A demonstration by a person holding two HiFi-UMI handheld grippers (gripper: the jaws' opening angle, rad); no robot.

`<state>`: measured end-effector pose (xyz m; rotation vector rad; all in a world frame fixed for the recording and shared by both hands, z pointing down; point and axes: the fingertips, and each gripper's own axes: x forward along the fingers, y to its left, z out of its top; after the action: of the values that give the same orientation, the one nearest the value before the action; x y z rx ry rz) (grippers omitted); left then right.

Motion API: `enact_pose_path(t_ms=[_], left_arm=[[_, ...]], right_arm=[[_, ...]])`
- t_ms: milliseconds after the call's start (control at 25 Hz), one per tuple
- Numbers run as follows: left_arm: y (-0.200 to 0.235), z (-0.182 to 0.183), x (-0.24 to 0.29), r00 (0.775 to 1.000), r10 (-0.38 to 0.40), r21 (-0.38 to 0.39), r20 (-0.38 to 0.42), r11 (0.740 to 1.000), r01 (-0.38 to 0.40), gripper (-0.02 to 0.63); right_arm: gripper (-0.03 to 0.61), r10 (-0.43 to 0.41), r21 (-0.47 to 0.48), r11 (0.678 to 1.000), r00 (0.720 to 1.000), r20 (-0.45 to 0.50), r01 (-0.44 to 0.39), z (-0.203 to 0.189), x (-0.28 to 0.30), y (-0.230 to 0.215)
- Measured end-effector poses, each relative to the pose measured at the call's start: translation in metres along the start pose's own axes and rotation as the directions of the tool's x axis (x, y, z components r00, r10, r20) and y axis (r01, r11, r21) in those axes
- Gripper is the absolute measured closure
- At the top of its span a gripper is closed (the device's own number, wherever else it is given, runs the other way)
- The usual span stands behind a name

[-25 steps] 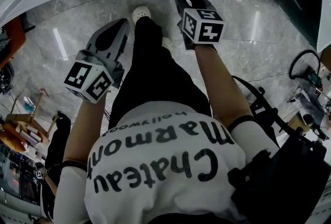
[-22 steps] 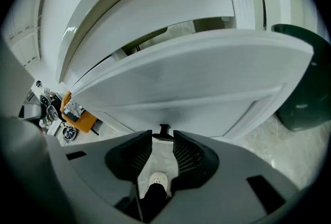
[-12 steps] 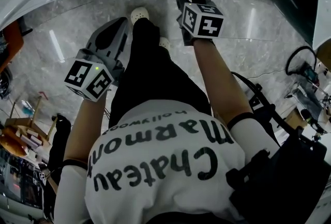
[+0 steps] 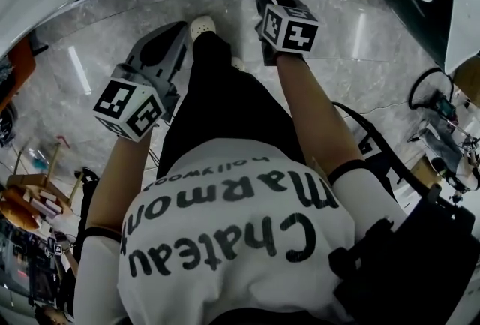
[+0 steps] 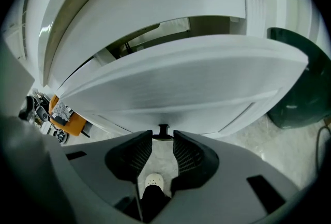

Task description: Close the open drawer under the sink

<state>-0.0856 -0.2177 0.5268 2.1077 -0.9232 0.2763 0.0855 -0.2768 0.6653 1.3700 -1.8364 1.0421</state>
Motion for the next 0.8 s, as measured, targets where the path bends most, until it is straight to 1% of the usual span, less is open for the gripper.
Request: enact_pose_path(t_ms=[120, 200, 320, 440, 520, 680, 800], left_arm=[[-0.005, 0.003, 0.006, 1.000, -0.013, 0.037, -0.021, 0.999, 0.014, 0.606], [-0.005, 0.004, 0.005, 1.000, -0.009, 0.047, -0.023, 0.999, 0.010, 0.606], [-0.006, 0.003, 0.004, 1.000, 0.003, 0.028, -0.014, 1.000, -0.003, 0.606], [-0.014, 0.006, 0.007, 1.000, 0.015, 0.014, -0.004, 1.000, -0.015, 0.606], [-0.017, 0.010, 0.009, 0.999, 0.038, 0.000, 0.013, 0.999, -0.038, 0.606], [-0.015, 0.014, 0.005, 0.991, 0.117, -0.051, 0.065, 0.992, -0.114, 0.606], [-0.014, 0.013, 0.005, 0.984, 0.158, -0.073, 0.082, 0.986, -0.152, 0.606]], right_arm=[[0.445, -0.023, 0.003, 1.000, 1.000, 0.006, 0.023, 0.000, -0.001, -0.003], [0.443, -0.021, 0.013, 1.000, 1.000, 0.015, 0.021, 0.001, -0.002, 0.000], [0.443, -0.003, 0.019, 1.000, 1.000, 0.016, 0.003, 0.000, -0.002, 0.004], [0.443, 0.007, 0.009, 1.000, 1.000, -0.002, -0.007, 0.002, -0.003, 0.002], [0.443, 0.012, -0.003, 1.000, 1.000, -0.020, -0.012, 0.005, -0.003, -0.001], [0.442, 0.049, -0.041, 0.998, 0.997, -0.063, -0.051, 0.007, 0.005, 0.000], [0.442, 0.060, -0.036, 0.997, 0.995, -0.081, -0.063, 0.009, 0.009, -0.002]])
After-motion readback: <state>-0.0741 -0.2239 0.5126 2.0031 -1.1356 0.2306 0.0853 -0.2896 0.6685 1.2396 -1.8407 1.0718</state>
